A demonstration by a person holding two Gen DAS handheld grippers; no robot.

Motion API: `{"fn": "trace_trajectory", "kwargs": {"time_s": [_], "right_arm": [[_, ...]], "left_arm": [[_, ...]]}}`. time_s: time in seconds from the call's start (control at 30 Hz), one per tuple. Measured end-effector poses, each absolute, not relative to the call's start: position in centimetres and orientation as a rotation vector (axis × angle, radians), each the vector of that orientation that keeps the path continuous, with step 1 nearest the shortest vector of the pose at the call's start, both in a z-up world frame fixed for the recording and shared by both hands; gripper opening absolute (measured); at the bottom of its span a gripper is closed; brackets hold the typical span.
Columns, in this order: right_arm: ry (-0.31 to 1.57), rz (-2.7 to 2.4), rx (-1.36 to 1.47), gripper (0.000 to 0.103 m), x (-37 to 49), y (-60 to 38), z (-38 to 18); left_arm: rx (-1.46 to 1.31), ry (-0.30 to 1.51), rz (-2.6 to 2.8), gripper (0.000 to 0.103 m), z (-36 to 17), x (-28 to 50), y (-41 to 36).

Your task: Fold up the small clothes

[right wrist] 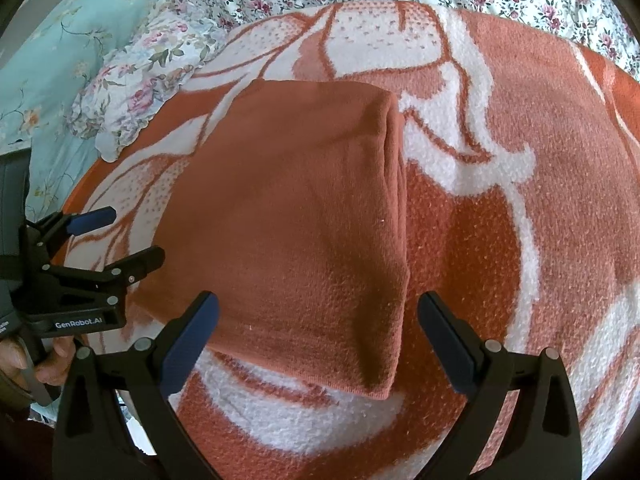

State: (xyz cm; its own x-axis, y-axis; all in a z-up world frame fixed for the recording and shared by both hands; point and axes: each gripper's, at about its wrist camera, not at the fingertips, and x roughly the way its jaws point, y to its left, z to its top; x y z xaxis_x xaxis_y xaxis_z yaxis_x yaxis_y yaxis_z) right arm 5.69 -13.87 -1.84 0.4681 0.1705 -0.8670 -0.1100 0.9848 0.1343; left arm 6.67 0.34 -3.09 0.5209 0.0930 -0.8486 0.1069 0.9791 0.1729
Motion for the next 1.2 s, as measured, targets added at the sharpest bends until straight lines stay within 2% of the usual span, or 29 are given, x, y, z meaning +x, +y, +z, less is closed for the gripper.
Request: {"fn": "trace_trajectory", "kwargs": {"time_s": [1.2], "right_arm": [[1.057,0.171,0.061,0.099,6.0,-12.7,-1.5]], "left_arm": [[0.194,1.013,0.013,0.095,-2.5,6.6,1.0]]}}
